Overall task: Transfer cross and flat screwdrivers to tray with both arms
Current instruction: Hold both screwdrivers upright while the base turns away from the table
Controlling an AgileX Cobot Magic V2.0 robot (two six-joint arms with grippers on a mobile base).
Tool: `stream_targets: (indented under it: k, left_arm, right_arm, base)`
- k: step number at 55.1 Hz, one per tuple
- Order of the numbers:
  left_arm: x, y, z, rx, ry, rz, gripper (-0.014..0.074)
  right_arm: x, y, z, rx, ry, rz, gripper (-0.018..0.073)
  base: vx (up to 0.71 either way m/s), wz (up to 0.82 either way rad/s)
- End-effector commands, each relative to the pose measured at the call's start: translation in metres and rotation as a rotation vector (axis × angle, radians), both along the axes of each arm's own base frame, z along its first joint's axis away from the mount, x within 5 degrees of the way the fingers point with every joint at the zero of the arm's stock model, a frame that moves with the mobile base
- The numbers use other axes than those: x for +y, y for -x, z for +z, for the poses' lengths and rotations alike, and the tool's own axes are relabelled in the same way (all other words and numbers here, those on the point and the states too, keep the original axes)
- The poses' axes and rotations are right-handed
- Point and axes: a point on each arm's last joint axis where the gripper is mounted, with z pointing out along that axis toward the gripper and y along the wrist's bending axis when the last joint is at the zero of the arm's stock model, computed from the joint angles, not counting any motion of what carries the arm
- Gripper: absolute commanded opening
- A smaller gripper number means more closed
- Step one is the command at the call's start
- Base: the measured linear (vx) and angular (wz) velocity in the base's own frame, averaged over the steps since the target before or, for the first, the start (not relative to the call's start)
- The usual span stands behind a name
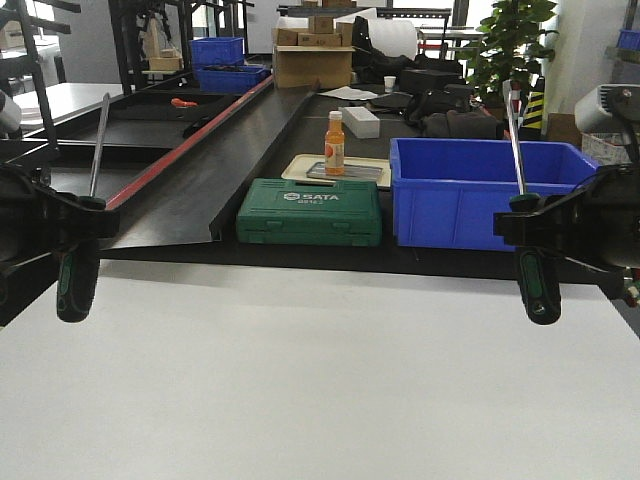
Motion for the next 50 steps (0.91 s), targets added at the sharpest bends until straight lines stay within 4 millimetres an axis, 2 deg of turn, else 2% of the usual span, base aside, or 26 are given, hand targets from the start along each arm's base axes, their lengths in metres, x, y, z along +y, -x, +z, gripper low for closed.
stream_targets:
  k: [1, 22, 50]
  left_arm:
    - [0.0021, 0.009, 0.027, -0.126, 0.055, 0.029, 0.0001]
    - [0.0016, 0.0092, 0.0267, -0.123, 0.056, 0.026, 0.0001]
    - [0.0017, 0.0091, 0.0268, -0.124, 0.055, 0.027, 0.0001]
  right_arm:
    - [-0.0039, 0.0084, 0.0278, -0.136, -0.031, -0.035, -0.0008]
    - [-0.0043, 0.0084, 0.0278, -0.136, -0.03, -0.037, -0.0008]
    - [-0.0043, 0.0084, 0.0279, -0.136, -0.031, -0.037, -0.0008]
  base:
    - [-0.31, -0.02]
    - [-0.29, -0.19]
    - [-0.21, -0.63]
